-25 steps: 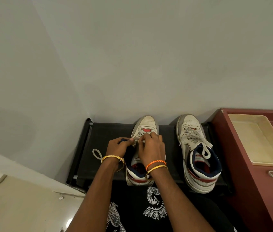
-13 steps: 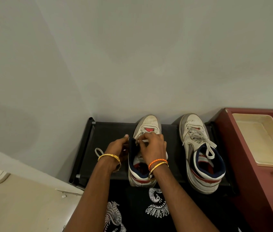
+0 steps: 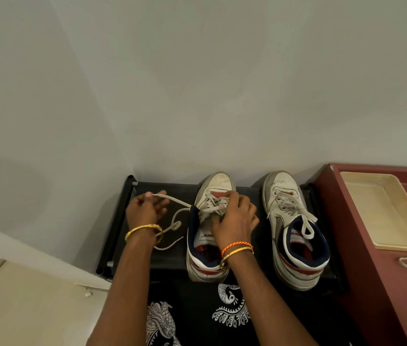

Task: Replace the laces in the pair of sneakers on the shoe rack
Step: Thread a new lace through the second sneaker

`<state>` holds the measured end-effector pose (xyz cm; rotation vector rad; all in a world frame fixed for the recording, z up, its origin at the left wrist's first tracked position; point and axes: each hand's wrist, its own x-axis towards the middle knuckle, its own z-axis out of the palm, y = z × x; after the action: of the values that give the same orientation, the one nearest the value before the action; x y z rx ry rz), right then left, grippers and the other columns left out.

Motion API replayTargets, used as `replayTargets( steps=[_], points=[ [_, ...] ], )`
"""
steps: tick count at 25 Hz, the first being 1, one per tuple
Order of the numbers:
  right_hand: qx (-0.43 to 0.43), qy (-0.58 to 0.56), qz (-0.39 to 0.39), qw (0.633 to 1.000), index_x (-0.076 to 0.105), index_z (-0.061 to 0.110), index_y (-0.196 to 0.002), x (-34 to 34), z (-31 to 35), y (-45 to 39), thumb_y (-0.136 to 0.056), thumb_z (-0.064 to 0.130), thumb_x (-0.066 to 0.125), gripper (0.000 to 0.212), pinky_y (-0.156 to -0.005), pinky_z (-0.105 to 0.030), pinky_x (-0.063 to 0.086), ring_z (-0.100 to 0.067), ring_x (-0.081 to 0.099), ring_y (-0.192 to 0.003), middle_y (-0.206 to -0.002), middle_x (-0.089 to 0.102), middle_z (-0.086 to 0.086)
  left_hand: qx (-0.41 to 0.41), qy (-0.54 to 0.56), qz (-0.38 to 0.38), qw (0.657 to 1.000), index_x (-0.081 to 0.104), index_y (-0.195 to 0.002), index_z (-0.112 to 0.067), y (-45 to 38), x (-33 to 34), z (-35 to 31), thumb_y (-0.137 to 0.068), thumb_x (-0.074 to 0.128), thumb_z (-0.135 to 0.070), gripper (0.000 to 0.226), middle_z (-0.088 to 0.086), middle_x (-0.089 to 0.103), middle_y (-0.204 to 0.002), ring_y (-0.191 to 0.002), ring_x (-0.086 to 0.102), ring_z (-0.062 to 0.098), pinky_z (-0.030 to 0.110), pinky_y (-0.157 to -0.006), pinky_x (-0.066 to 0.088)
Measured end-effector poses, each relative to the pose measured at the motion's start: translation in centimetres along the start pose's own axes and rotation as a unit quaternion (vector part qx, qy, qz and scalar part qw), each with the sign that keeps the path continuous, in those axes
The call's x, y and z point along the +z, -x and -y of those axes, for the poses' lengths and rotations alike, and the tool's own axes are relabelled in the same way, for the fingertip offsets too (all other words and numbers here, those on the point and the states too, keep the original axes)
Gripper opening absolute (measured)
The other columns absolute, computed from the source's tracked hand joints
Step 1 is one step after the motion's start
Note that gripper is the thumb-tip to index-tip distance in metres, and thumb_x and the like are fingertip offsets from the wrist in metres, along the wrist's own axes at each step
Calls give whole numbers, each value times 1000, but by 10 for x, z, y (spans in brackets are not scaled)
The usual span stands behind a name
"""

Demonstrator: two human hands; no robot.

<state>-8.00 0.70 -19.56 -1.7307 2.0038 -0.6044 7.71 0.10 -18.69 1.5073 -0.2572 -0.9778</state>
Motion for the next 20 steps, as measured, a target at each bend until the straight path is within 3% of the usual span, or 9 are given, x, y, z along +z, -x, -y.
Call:
replayTargets(
  steps=[3,6,7,9,12,14,16,20],
  points=[
    [35,-5,-28,999,41,19,-126,-3,-2,3,-79,23,69,55,-102,-43,31,-27,34,-125,-133,38,-9,21,98,-131,986,51,-110,-12,-15,-25,-13,-100,40,-16,15,2,65,-91,-74,63,12,25,-69,53],
    [64,-12,-36,997,45,15,-119,-7,-4,4,-77,26,71,51,-95,-40,38,-28,41,-117,-124,43,-10,-49,166,-135,976,52,-95,-11,-24,-40,-17,-98,43,-12,10,1,53,-76,-63,53,12,24,-58,49],
    [68,-13,-35,997,46,14,-117,-7,-5,4,-77,27,71,49,-94,-40,40,-28,43,-115,-122,45,-11,-55,110,-106,987,53,-93,-11,-24,-38,-14,-97,45,-13,8,1,49,-72,-58,47,11,24,-52,43],
    [63,-26,-24,997,49,11,-114,-9,-5,5,-80,25,69,42,-89,-39,45,-28,48,-111,-117,50,-11,1,-122,20,992,58,-96,-13,-14,-27,-3,-94,52,-17,7,1,53,-78,-61,47,12,23,-53,39],
    [60,-78,15,995,49,9,-112,-9,-6,8,-83,20,65,35,-73,-31,46,-28,56,-101,-110,54,-12,101,-362,217,901,66,-107,-14,8,2,18,-93,55,-16,18,2,65,-99,-89,58,14,23,-73,47],
    [71,-88,33,993,48,9,-113,-7,-8,9,-84,22,64,35,-71,-30,45,-29,57,-98,-109,54,-12,136,-432,231,861,68,-108,-10,16,15,23,-93,54,-13,21,7,68,-101,-91,60,16,25,-79,47],
    [79,-89,40,992,47,10,-113,-6,-10,10,-85,23,64,35,-74,-34,48,-29,57,-97,-108,54,-12,173,-454,211,848,70,-104,-7,17,18,24,-93,55,-11,20,10,69,-97,-85,59,15,24,-76,47],
    [85,-99,59,990,47,10,-112,-5,-13,11,-83,19,64,35,-71,-34,47,-30,57,-96,-107,55,-12,200,-400,139,884,71,-94,-8,10,9,21,-90,59,-13,14,8,66,-97,-80,58,12,20,-72,49]
  ],
)
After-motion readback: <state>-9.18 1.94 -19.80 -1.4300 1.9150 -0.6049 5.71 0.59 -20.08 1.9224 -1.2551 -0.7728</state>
